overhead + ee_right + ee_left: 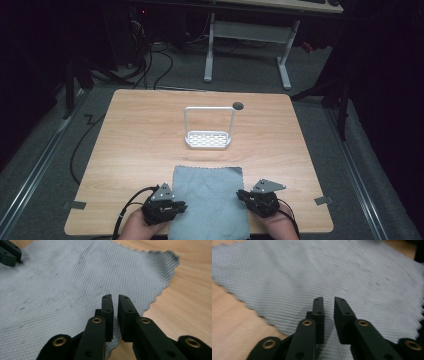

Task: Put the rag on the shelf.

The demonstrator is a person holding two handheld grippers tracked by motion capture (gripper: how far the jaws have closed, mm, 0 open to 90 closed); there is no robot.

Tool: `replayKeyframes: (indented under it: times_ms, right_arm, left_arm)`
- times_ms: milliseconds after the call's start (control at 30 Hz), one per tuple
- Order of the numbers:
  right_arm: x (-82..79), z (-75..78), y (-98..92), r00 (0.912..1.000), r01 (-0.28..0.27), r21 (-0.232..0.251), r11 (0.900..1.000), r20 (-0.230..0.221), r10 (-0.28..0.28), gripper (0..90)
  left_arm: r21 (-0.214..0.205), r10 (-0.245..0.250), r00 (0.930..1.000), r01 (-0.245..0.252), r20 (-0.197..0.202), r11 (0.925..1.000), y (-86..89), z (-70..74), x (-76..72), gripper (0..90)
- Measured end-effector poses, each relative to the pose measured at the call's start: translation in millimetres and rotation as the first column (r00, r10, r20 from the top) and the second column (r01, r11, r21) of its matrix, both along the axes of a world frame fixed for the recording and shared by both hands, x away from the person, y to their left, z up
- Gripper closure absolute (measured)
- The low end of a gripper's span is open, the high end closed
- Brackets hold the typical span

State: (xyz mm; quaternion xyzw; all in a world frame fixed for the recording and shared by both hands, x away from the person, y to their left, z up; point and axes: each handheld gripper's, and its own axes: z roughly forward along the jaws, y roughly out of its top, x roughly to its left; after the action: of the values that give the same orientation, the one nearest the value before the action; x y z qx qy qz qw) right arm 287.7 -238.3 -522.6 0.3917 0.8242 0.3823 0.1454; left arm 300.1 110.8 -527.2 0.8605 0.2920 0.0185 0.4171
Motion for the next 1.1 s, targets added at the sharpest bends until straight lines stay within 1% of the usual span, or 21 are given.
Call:
replayKeyframes:
  times_ms: [33,100,133,167,200,233,267,367,400,433,500,533,567,600,633,700,833,900,967,1033,1100]
  right_arm:
    - [0.0,0.0,0.0,1.0,0.0,0.0,1.0,0.0,0.0,82.6]
    - [5.4,-1.5,1.8,0.9998,0.011,-0.014,0.9999,0.014,-0.01,81.7]
    - [8.9,-2.5,2.6,0.9998,0.015,-0.015,0.9998,0.014,-0.015,81.6]
    - [12.2,-3.1,3.6,0.9998,0.019,-0.015,0.9997,0.012,-0.018,81.6]
    - [14.2,-3.4,4.4,0.9997,0.022,-0.018,0.9996,0.01,-0.021,81.6]
    - [17.2,-4.3,5.9,0.9996,0.026,-0.03,0.9992,0.009,-0.026,81.6]
    - [19.0,-5.4,6.6,0.9997,0.026,-0.043,0.9987,0.003,-0.026,81.7]
    - [17.4,-5.5,5.2,0.9996,0.027,-0.044,0.9987,-0.003,-0.027,81.7]
    - [13.4,-5.0,2.6,0.9997,0.023,-0.043,0.9988,-0.009,-0.023,81.6]
    - [13.4,-5.0,2.6,0.9997,0.023,-0.043,0.9988,-0.009,-0.023,81.6]
    - [9.5,-4.8,-0.1,0.9998,0.016,-0.038,0.9991,-0.014,-0.016,81.0]
    - [7.6,-4.4,-1.3,0.9998,0.013,-0.036,0.9993,-0.017,-0.013,80.0]
    - [5.8,-4.1,-2.5,0.9998,0.014,-0.023,0.9996,-0.011,-0.014,79.0]
    - [6.0,-2.8,-4.5,0.9998,0.021,-0.005,0.9998,-0.006,-0.021,77.5]
    - [6.0,-2.8,-4.5,0.9998,0.021,-0.005,0.9998,-0.006,-0.021,77.5]
    - [8.1,-1.9,-6.4,0.9995,0.032,0.008,0.9995,-0.006,-0.032,76.7]
    - [10.6,-3.3,-7.8,0.9993,0.037,0.009,0.9993,-0.002,-0.037,75.0]
    - [11.4,-3.2,-9.0,0.9991,0.043,0.013,0.999,-0.001,-0.043,74.1]
    - [11.3,-2.3,-10.5,0.9988,0.048,0.016,0.9987,-0.001,-0.048,73.3]
    - [10.9,-1.6,-11.9,0.9984,0.056,0.02,0.9982,0.003,-0.056,72.6]
    - [10.8,-1.2,-13.9,0.998,0.062,0.025,0.9978,0.013,-0.063,71.4]
  left_arm:
    - [0.0,0.0,1.0,0.0,0.0,1.0,0.0,0.0,0.0,75.4]
    - [-0.021,0.078,0.9967,-0.077,0.022,0.9968,4.9,0.2,8.2,71.9]
    - [-0.046,0.117,0.9931,-0.116,0.006,0.9921,4.4,-0.2,10.9,70.8]
    - [-0.021,0.113,0.9931,-0.113,0.029,0.9934,6.0,-0.2,16.1,70.8]
    - [-0.02,0.137,0.9905,-0.137,0.004,0.9903,2.7,-1.7,18.9,71.1]
    - [-0.004,0.134,0.991,-0.134,-0.001,0.991,0.6,-3.5,20.8,72.4]
    - [-0.025,0.147,0.9891,-0.147,-0.009,0.9888,-2.4,-4.8,18.5,73.9]
    - [0.012,0.089,0.9959,-0.089,0.014,0.996,-1.0,-3.5,17.3,74.5]
    - [0.005,0.077,0.997,-0.077,0.004,0.997,-1.2,-3.7,14.3,74.5]
    - [-0.037,0.098,0.9948,-0.099,-0.027,0.9944,-4.3,-4.3,10.3,74.5]
    - [0.004,0.058,0.9983,-0.058,-0.006,0.9983,-1.2,-2.5,9.8,74.4]
    - [-0.067,0.115,0.9928,-0.117,-0.035,0.9908,-4.4,-2.6,6.7,73.8]
    - [-0.02,0.084,0.9965,-0.084,0.006,0.9963,2.0,0.0,11.7,72.9]
    - [-0.043,0.141,0.9899,-0.14,0.017,0.9893,7.7,3.6,19.5,71.0]
    - [-0.043,0.141,0.9899,-0.14,0.017,0.9893,7.7,3.6,19.5,69.5]
    - [-0.058,0.206,0.9784,-0.205,0.015,0.977,14.4,6.0,32.2,67.8]
    - [-0.039,0.29,0.9572,-0.289,-0.002,0.9564,15.1,3.7,55.2,61.9]
    - [-0.029,0.308,0.9514,-0.308,-0.01,0.9509,10.3,1.7,63.7,60.0]
    - [0.016,0.319,0.9478,-0.319,0.0,0.9477,0.7,-1.2,72.0,58.3]
    - [0.018,0.338,0.9411,-0.338,-0.001,0.941,-4.3,-2.0,75.1,58.5]
    - [0.004,0.335,0.942,-0.335,-0.015,0.9421,-6.2,-2.7,75.1,63.3]
